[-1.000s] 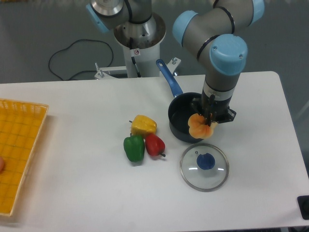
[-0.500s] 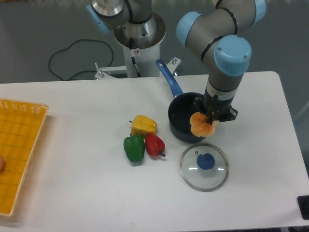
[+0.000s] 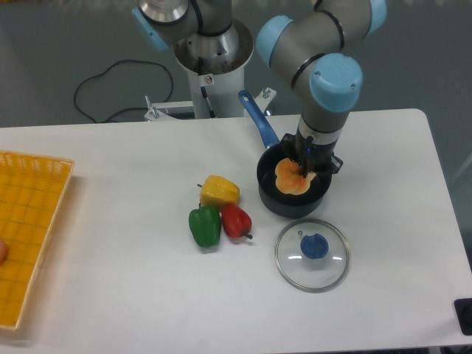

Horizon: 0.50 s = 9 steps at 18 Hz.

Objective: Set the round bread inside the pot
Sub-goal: 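Open the gripper to release the bread into the pot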

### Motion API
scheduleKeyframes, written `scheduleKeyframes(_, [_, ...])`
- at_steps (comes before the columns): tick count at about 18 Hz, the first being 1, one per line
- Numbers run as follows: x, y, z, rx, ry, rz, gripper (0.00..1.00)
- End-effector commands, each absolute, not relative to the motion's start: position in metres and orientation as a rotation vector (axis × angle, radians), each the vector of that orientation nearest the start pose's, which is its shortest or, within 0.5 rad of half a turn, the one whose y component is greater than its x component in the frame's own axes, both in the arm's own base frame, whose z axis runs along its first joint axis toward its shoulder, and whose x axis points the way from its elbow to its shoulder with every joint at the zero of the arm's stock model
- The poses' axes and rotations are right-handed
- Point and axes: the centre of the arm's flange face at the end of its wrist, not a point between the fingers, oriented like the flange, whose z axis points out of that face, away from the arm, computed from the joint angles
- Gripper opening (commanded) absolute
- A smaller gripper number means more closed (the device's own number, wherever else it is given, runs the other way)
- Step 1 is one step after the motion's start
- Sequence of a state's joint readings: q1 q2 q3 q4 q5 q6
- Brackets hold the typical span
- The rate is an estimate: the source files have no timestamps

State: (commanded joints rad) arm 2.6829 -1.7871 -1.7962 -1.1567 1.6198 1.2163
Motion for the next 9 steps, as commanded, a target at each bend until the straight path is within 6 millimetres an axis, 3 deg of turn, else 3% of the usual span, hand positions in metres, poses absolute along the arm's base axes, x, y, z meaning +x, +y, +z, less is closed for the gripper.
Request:
scheduleKeyframes(6, [-0.4384,0.3498,0.3053,-3.195,0.168,0.001,0.08])
scheduleKeyframes(9, [-0.4394,0.3510,0.3037,-3.195,0.168,0.009,0.35])
